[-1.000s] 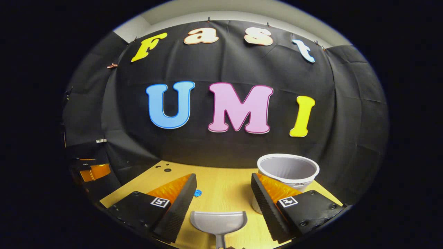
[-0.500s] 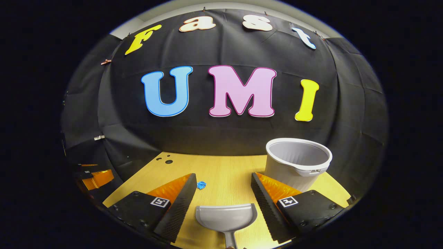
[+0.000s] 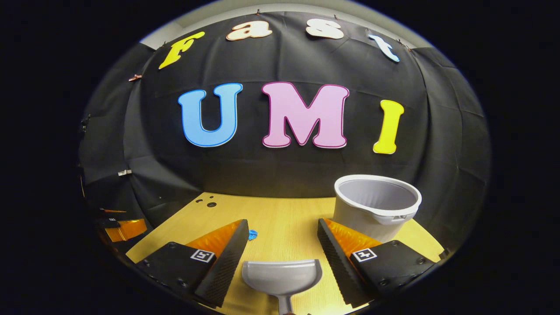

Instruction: Pick up the small broom and dustpan from the desktop, sweep the trash into the dustpan with the broom, and then empty the trash into the garbage bin.

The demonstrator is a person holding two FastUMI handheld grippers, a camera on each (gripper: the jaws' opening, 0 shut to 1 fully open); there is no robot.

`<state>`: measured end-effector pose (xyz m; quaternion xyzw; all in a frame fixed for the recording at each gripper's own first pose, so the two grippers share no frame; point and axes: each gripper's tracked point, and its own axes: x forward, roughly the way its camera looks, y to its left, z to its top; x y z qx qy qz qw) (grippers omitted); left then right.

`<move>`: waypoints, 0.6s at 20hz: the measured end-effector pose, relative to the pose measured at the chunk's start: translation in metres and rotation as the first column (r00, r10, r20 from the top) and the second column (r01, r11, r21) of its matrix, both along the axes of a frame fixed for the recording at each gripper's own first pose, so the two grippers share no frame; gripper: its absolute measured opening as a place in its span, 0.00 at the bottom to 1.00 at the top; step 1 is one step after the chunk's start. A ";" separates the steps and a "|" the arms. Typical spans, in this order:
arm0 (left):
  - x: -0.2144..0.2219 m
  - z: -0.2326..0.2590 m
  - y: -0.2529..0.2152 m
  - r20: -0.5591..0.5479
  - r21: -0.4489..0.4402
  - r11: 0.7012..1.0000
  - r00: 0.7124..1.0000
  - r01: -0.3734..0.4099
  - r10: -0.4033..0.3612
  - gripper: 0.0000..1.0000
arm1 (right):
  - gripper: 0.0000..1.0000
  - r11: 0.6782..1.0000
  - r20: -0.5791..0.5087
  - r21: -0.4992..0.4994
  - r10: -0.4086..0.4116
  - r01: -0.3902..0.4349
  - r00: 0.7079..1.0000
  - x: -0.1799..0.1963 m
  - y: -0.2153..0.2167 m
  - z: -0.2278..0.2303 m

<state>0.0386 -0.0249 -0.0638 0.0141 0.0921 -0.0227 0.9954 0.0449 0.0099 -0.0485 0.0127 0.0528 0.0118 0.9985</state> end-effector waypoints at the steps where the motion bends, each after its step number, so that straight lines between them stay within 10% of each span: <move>1: 0.002 -0.006 -0.002 -0.024 0.005 1.000 1.000 0.003 -0.003 0.97 | 0.98 1.000 0.000 -0.004 0.009 -0.009 1.000 0.002 0.002 0.000; 12: 0.020 -0.116 -0.019 -0.412 0.042 0.997 0.910 0.072 -0.048 0.98 | 0.98 0.998 -0.123 0.051 0.042 -0.036 0.992 0.003 0.000 -0.042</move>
